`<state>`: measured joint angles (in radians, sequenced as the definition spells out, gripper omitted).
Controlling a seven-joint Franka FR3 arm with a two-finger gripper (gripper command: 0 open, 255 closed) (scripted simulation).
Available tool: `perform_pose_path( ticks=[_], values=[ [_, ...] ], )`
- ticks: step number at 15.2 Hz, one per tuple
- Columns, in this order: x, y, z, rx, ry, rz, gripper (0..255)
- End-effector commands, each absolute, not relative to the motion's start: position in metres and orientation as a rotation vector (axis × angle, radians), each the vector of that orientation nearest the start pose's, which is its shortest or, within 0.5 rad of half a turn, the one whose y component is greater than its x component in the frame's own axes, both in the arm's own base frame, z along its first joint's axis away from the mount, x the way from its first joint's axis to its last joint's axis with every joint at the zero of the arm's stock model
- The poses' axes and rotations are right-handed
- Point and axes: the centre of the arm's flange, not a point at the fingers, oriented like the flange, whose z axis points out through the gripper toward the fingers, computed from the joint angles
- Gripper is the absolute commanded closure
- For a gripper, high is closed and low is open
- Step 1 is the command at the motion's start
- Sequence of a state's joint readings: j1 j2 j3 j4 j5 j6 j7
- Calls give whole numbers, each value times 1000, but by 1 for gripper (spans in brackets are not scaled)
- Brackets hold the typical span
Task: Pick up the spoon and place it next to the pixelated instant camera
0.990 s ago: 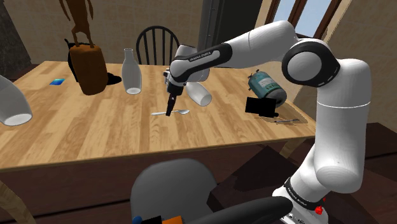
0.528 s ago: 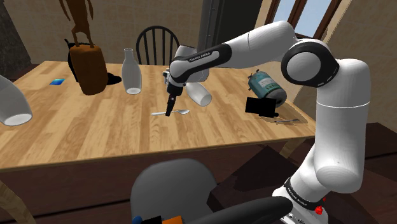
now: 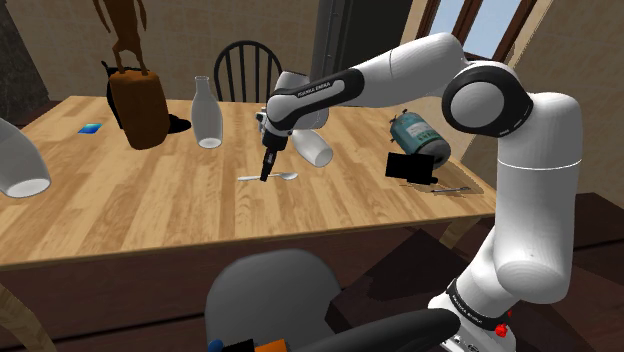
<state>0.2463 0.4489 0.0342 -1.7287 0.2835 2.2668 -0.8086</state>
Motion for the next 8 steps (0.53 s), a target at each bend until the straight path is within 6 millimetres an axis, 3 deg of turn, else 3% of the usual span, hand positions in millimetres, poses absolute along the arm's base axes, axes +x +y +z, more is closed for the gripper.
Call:
perform_pose_path(
  ticks=[1, 8],
  values=[
    [644, 191, 333, -2626, -1288, -217, 255],
    [644, 191, 365, -2626, -1288, -217, 255]
  ],
)
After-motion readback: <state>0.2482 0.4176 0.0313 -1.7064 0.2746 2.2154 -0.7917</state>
